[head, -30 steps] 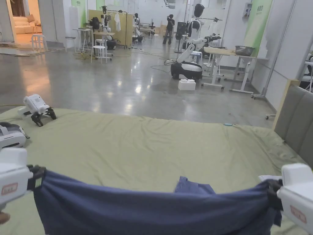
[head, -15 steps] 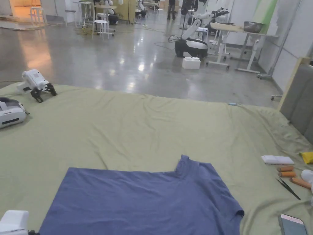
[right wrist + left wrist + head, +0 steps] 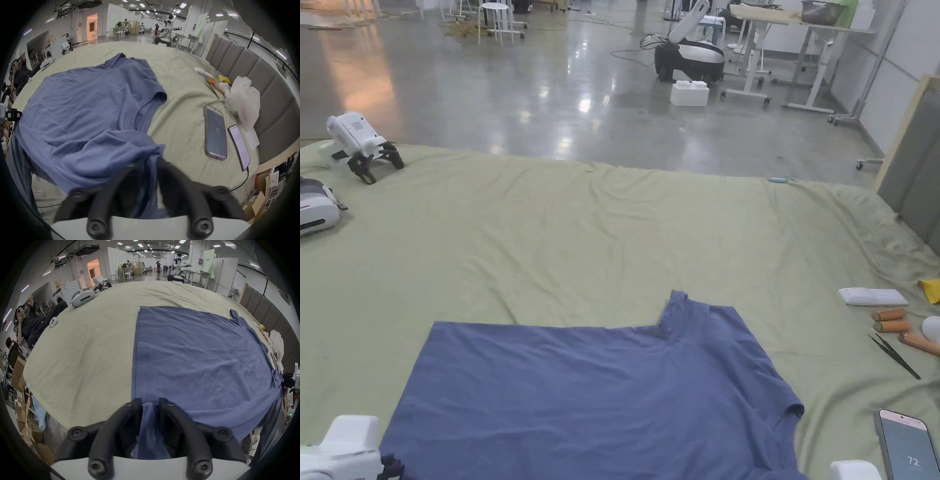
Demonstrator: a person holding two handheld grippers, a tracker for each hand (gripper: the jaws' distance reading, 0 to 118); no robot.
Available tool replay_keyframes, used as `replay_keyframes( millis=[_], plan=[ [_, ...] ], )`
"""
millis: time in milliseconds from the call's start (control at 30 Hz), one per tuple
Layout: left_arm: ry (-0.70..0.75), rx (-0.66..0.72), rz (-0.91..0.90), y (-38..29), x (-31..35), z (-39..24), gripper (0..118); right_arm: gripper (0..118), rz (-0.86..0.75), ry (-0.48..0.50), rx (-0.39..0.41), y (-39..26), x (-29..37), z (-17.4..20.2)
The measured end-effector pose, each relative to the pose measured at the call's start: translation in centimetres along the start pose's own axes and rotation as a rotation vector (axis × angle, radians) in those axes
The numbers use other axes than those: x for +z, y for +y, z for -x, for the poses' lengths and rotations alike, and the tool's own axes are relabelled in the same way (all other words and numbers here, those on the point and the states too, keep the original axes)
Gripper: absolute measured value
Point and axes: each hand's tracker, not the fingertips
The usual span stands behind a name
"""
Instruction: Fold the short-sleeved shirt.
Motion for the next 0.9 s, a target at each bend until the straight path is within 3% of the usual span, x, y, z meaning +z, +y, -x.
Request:
replay_keyframes(
  millis=[67,100,133,333,367,467,533,667,700,900],
  plan=[
    [0.002,0.007,-0.043,0.3,0.9,-0.2,40,49,-0.054,-0.044,-0.007,0.7,0.8,0.3],
    [0.007,0.007,-0.084,0.4,1.3,-0.3,59,68,-0.096,-0.053,-0.018,0.9,1.3,0.3],
    [0.008,0.006,-0.122,0.6,1.9,-0.4,68,74,-0.154,-0.045,-0.034,1.4,1.8,0.4],
    [-0.019,-0.005,-0.391,2.9,6.6,-3.3,70,74,-0.460,-0.032,-0.148,5.3,4.7,2.1],
    [-0.016,-0.011,-0.439,3.3,7.3,-4.0,69,72,-0.511,-0.023,-0.161,6.0,5.0,2.7],
    [-0.009,-0.022,-0.574,4.4,9.5,-6.2,61,43,-0.652,-0.025,-0.191,7.9,6.5,4.6],
    [0.007,-0.038,-0.664,4.8,10.8,-7.6,44,20,-0.745,-0.042,-0.191,8.8,7.5,6.0],
    [0.038,-0.037,-0.809,5.5,12.8,-9.9,13,2,-0.890,-0.041,-0.198,10.1,9.2,8.0],
    [0.037,-0.030,-0.835,5.8,13.2,-10.3,0,1,-0.903,-0.048,-0.194,10.3,9.5,8.5],
    [0.025,-0.041,-0.857,6.5,13.8,-11.6,0,0,-0.918,-0.042,-0.199,11.5,9.2,9.3]
  ],
)
